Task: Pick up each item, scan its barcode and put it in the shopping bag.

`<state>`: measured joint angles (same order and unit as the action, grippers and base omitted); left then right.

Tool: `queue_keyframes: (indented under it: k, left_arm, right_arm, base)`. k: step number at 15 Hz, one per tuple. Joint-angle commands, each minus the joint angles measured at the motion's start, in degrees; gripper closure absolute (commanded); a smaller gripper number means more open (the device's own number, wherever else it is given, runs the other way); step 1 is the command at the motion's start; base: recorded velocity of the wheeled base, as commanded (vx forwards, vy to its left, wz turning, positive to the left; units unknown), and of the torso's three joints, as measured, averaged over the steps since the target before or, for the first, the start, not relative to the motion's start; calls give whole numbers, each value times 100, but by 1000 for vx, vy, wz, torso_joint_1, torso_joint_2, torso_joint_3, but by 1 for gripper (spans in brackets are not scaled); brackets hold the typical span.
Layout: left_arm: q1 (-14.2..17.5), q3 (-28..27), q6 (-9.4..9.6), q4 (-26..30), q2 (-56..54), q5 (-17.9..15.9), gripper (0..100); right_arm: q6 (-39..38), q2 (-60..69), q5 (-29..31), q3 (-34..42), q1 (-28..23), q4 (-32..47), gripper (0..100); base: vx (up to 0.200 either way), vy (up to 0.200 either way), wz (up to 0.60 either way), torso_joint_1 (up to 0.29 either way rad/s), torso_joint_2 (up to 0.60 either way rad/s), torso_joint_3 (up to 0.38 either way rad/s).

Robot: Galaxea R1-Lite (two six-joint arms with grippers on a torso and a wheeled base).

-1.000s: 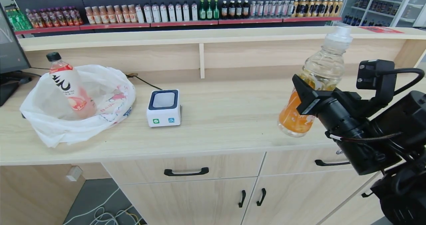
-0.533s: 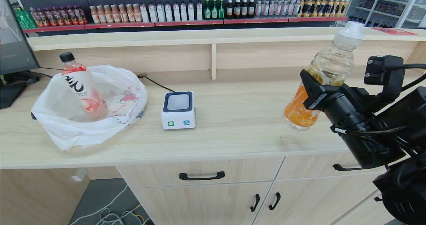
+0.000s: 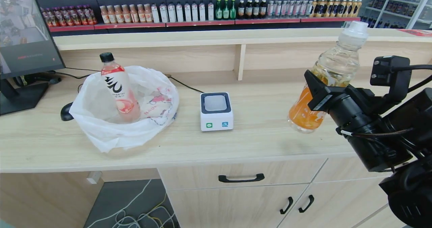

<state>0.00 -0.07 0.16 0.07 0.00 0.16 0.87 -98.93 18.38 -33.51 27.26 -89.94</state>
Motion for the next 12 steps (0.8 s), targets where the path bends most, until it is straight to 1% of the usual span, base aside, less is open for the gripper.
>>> queue_keyframes:
  k: [1, 9, 12]
  left_arm:
    - [0, -1, 2, 1, 0, 2, 0]
    - [0, 7, 19, 1, 0, 2, 0]
    - [0, -1, 81, 10, 0, 2, 0]
  right_arm:
    - [1, -30, -1, -15, -1, -6, 100]
    - [-7, -136, -107, -41, -19, -6, 100]
    - [-7, -162, -107, -50, -19, -6, 100]
  base:
    - [0, 200, 0, 7, 2, 2]
    - [0, 200, 0, 2, 3, 2]
    - [0, 0, 0, 0, 0, 0]
